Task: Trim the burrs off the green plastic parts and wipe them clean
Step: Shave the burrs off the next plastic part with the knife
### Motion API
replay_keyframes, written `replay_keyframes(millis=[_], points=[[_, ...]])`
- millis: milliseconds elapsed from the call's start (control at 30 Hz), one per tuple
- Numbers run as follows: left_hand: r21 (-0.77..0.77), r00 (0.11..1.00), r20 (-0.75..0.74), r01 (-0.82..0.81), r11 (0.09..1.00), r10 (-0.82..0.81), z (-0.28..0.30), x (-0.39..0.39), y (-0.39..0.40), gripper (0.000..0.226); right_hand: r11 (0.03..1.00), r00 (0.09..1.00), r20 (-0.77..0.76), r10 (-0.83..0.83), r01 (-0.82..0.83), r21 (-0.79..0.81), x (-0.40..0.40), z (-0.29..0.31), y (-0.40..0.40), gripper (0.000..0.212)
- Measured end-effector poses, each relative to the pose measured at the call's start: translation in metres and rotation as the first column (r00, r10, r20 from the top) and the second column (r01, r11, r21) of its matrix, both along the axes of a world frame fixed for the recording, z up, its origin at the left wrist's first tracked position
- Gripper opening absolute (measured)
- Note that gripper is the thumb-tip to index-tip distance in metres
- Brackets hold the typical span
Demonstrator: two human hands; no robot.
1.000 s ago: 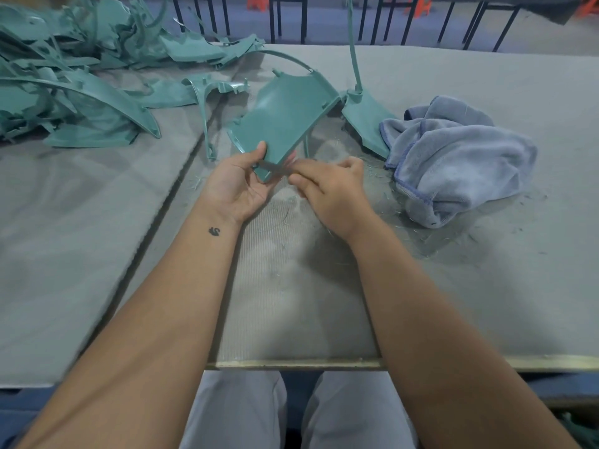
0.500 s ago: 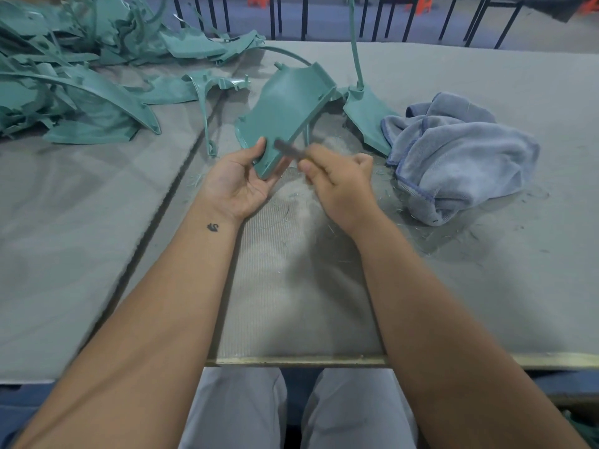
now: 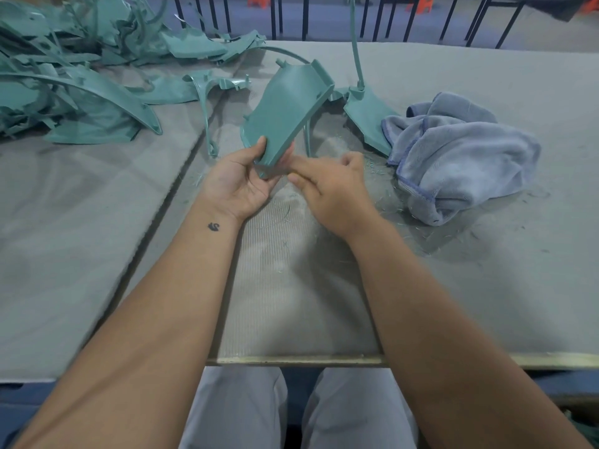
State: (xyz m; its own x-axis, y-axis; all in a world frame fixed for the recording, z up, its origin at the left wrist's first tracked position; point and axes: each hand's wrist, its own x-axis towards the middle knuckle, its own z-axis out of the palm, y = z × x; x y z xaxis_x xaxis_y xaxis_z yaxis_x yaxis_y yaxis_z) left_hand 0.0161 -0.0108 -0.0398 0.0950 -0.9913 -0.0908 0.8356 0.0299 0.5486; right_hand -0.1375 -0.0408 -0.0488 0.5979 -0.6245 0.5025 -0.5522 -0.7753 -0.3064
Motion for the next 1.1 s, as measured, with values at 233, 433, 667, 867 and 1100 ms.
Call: replay_keyframes(millis=[233,433,667,867,1100], points=[[-0.026,0.999,0.018,0.034,0.999,-0.034,-0.001,0.0,0.003,0.025,0.999,0.999,-0.014,0.047,-0.047,0.003,-0.001,0.0,0.002,0.02],[-0.012,0.978,0.207,-0.014,1.0,0.016,0.003,-0.002,-0.001,0.027,1.0,0.856,0.518,0.0,0.004,-0.007,-0.006,0.009,0.001,0.016],[-0.085,0.486,0.843,-0.305,0.949,0.232,0.008,-0.015,0.003,0.032,0.943,0.656,0.678,-0.333,0.247,0.224,-0.008,0.011,0.001,0.026],[-0.425,0.12,0.836,-0.475,0.771,0.535,0.015,-0.015,0.007,0.043,0.936,0.646,0.685,-0.335,0.15,0.317,-0.005,0.011,-0.002,0.023],[-0.158,0.53,0.395,-0.766,0.623,0.751,0.027,0.014,0.005,0.011,0.91,0.545,0.751,-0.371,0.051,0.412,-0.008,0.016,-0.005,0.034]])
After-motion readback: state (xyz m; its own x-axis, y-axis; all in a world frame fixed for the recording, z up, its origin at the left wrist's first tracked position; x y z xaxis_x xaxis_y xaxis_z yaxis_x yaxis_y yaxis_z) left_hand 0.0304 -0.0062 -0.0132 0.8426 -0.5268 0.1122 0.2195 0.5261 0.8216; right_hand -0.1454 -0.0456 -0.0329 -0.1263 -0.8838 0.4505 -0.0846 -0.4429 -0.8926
